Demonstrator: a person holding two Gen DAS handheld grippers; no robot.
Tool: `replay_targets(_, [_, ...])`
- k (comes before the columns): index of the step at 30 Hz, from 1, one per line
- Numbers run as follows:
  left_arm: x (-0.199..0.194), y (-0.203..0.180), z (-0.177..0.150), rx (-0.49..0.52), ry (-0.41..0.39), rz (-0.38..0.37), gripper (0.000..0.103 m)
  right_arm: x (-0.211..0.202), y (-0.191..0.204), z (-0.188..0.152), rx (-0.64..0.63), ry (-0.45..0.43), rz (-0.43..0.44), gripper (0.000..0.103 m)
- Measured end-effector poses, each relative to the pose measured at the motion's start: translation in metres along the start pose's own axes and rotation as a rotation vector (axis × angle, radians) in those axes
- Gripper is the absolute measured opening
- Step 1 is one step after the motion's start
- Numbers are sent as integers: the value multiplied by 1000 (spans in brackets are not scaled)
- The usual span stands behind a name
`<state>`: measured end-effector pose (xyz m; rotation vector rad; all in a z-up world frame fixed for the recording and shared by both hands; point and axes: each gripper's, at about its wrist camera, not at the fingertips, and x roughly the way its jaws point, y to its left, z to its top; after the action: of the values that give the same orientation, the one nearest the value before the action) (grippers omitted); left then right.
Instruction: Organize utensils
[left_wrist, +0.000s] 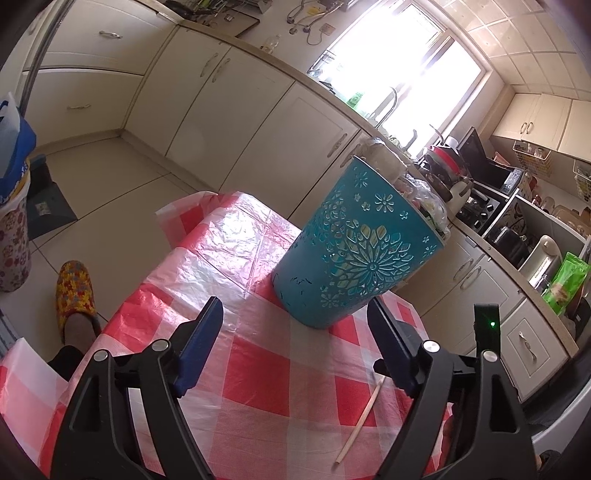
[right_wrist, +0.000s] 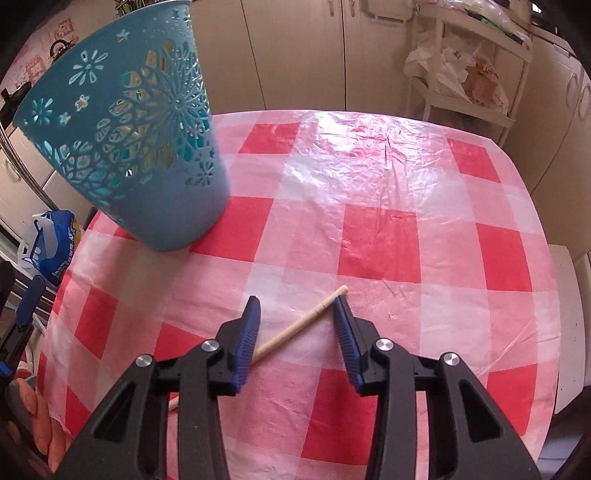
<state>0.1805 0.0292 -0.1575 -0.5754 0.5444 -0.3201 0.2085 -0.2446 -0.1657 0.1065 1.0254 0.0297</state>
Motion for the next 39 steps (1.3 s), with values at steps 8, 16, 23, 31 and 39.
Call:
replay_targets(8, [-1,1,0,-2,-4,-7,77,7,32,0,-162,-3,36,12])
replay_targets(16, [-2,1,0,-4,-5,-7,78,5,35,2,-182,35,-15,11])
replay_targets(23, [-1,1,1,-8,-6,-8,78,-9,30,-14,-73,-20,11,6])
replay_targets(31, [-1,2,1,-7,-6,-11,78,-111,-4,1,197,-324,403,6])
replay_targets(39, [-1,3,1,-9,-8,-17,78,-181,39,91,167,-771,387,6])
